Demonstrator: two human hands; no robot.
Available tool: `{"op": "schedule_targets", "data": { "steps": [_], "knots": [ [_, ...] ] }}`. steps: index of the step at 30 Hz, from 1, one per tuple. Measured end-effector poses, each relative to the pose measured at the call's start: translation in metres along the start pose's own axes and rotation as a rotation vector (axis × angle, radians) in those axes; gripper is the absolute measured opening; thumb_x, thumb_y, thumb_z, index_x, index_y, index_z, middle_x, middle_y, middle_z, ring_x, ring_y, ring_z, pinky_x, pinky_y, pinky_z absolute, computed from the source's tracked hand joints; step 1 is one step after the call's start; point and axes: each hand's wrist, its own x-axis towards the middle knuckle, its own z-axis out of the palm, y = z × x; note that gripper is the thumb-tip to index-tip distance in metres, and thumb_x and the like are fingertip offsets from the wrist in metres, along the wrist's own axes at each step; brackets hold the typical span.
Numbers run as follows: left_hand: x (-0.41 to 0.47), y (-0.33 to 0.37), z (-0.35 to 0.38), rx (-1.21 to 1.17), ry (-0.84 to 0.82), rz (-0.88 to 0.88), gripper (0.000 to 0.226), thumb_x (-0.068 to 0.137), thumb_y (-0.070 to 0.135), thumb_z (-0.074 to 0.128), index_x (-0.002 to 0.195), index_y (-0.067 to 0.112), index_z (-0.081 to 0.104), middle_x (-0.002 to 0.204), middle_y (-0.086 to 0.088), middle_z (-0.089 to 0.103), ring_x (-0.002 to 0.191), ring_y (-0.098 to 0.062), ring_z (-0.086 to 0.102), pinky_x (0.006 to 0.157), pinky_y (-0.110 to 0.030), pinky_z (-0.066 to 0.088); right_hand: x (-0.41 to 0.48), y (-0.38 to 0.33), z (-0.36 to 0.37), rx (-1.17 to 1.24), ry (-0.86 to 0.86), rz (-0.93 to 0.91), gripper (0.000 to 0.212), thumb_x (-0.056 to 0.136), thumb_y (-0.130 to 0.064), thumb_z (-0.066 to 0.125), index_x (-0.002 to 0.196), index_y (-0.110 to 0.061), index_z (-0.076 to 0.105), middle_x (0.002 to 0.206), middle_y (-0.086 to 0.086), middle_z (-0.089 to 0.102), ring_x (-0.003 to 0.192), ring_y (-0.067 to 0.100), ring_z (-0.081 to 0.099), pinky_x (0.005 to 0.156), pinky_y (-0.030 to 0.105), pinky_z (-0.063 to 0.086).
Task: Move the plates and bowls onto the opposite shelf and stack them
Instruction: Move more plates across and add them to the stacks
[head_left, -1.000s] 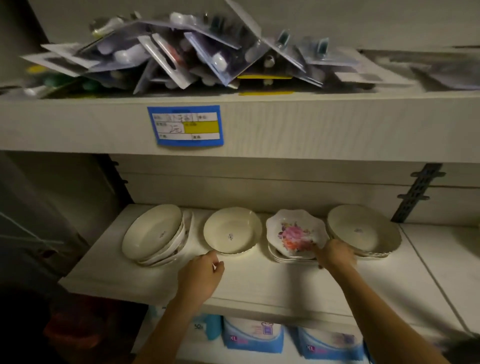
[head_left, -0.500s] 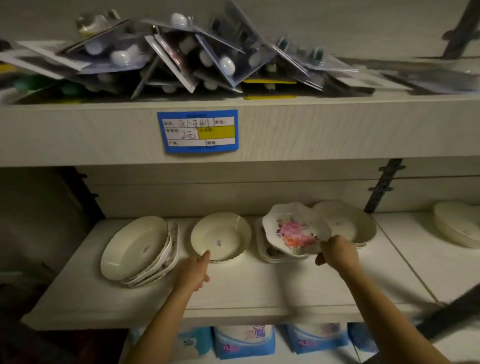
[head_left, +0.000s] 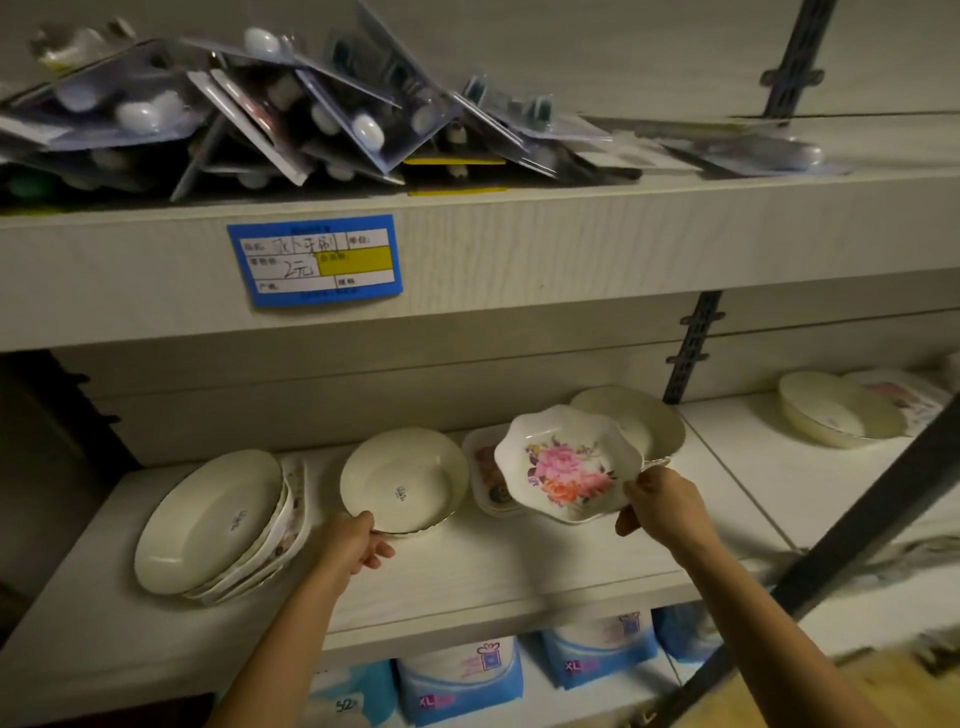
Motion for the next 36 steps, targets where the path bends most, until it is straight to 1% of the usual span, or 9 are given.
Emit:
{"op": "schedule_targets", "data": {
  "steps": [4, 8, 11, 16, 20, 23, 26, 31, 36],
  "knots": [
    [-0.019, 0.007, -0.009, 0.077, -0.016, 0.095, 0.029, 0.089, 0.007, 0.036, 0.065, 0.0, 0.052, 0.032, -0.004, 0.058, 0.02, -0.009, 0.04, 0.035, -0.016, 0.02, -0.014, 0.008, -0.007, 0.053, 0.026, 0.03, 0.025, 0.09, -0.009, 0.042, 0.071, -0.009, 0.058, 0.049, -0.002, 0.065, 0.074, 0.021, 0.067, 0.061, 0.022, 0.043],
    [-0.042, 0.018, -0.018, 0.145, -0.033, 0.206, 0.029, 0.089, 0.008, 0.038, 0.066, 0.002, 0.053, 0.037, -0.005, 0.06, 0.027, -0.014, 0.042, 0.045, -0.025, 0.025, -0.031, 0.018, -0.017, 0.097, 0.072, 0.036, 0.017, 0.094, -0.015, 0.044, 0.088, -0.008, 0.058, 0.051, -0.001, 0.066, 0.064, 0.016, 0.065, 0.057, 0.023, 0.044],
    [-0.059, 0.028, -0.016, 0.189, -0.102, 0.245, 0.025, 0.091, 0.009, 0.038, 0.071, 0.003, 0.05, 0.04, -0.008, 0.061, 0.033, -0.019, 0.043, 0.043, -0.025, 0.031, -0.047, 0.028, -0.025, 0.127, 0.111, 0.061, 0.016, 0.095, -0.017, 0.046, 0.084, -0.013, 0.056, 0.055, 0.002, 0.067, 0.061, 0.016, 0.066, 0.061, 0.026, 0.05],
    [-0.08, 0.041, 0.0, 0.277, -0.213, 0.285, 0.026, 0.091, 0.006, 0.036, 0.073, -0.004, 0.053, 0.041, -0.012, 0.058, 0.028, -0.016, 0.042, 0.031, -0.015, 0.032, -0.075, 0.052, -0.041, 0.14, 0.208, 0.119, 0.019, 0.095, -0.019, 0.048, 0.085, -0.009, 0.06, 0.063, 0.005, 0.067, 0.054, 0.012, 0.064, 0.049, 0.017, 0.045],
    [-0.099, 0.052, 0.025, 0.29, -0.307, 0.314, 0.026, 0.091, 0.002, 0.035, 0.074, -0.006, 0.052, 0.05, -0.016, 0.053, 0.023, -0.011, 0.044, 0.029, -0.014, 0.03, -0.095, 0.075, -0.056, 0.093, 0.264, 0.137, 0.021, 0.094, -0.019, 0.048, 0.081, -0.009, 0.061, 0.054, 0.006, 0.067, 0.052, 0.015, 0.066, 0.06, 0.032, 0.055],
    [-0.108, 0.057, 0.047, 0.347, -0.369, 0.343, 0.027, 0.091, 0.003, 0.036, 0.07, -0.002, 0.052, 0.047, -0.012, 0.054, 0.024, -0.01, 0.044, 0.03, -0.015, 0.031, -0.112, 0.094, -0.068, 0.112, 0.284, 0.174, 0.022, 0.094, -0.016, 0.047, 0.081, -0.005, 0.062, 0.053, 0.009, 0.068, 0.052, 0.017, 0.065, 0.063, 0.039, 0.056],
    [-0.118, 0.061, 0.069, 0.419, -0.422, 0.362, 0.028, 0.092, 0.005, 0.037, 0.07, 0.001, 0.054, 0.04, -0.006, 0.056, 0.026, -0.009, 0.044, 0.031, -0.015, 0.034, -0.13, 0.113, -0.084, 0.16, 0.316, 0.189, 0.026, 0.094, -0.01, 0.046, 0.072, -0.013, 0.06, 0.048, 0.01, 0.066, 0.043, 0.015, 0.061, 0.054, 0.032, 0.05],
    [-0.138, 0.071, 0.117, 0.447, -0.511, 0.366, 0.023, 0.093, 0.005, 0.038, 0.082, -0.005, 0.056, 0.037, -0.005, 0.055, 0.025, -0.01, 0.044, 0.031, -0.016, 0.033, -0.155, 0.157, -0.119, 0.18, 0.358, 0.249, 0.026, 0.094, -0.011, 0.046, 0.076, 0.001, 0.06, 0.049, 0.008, 0.067, 0.043, 0.017, 0.061, 0.057, 0.04, 0.048],
    [-0.161, 0.078, 0.173, 0.443, -0.542, 0.368, 0.023, 0.092, 0.004, 0.037, 0.082, -0.009, 0.054, 0.035, -0.01, 0.055, 0.025, -0.015, 0.042, 0.029, -0.017, 0.032, -0.175, 0.203, -0.164, 0.192, 0.411, 0.292, 0.026, 0.093, -0.008, 0.046, 0.075, 0.003, 0.061, 0.046, 0.009, 0.066, 0.037, 0.009, 0.057, 0.05, 0.028, 0.041]
  ]
}}
